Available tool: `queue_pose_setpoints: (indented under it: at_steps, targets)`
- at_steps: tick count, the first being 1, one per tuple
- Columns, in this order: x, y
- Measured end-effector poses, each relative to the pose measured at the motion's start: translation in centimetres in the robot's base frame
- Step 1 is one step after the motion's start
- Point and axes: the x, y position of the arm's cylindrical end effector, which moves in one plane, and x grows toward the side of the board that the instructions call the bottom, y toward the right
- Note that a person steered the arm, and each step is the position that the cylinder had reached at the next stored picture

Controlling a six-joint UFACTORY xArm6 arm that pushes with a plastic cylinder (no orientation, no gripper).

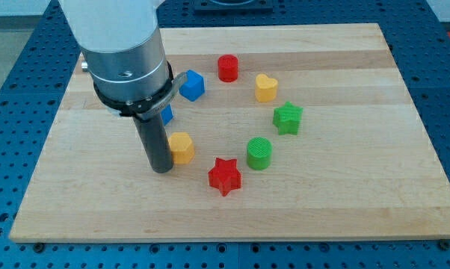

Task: Adjust the hexagon to the bottom right of the triangle

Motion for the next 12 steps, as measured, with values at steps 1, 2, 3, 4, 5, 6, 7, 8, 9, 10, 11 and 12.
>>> queue_pose_setpoints:
  at_steps: [1, 2, 3, 4, 5, 6, 7, 8, 9, 10, 11, 12]
  targets:
    - [0.0, 0.0]
    - [0.0, 0.1]
    - [0.1, 0.5]
    - [0.1, 0.5]
    - [0.1, 0.6]
    - [0.2, 0.6]
    - [0.6, 1.8]
    - [0.7, 2.1]
    - [0.7, 2.1]
    - [0.8, -0.1]
    - [0.8, -3.8]
    - [0.1, -7.2]
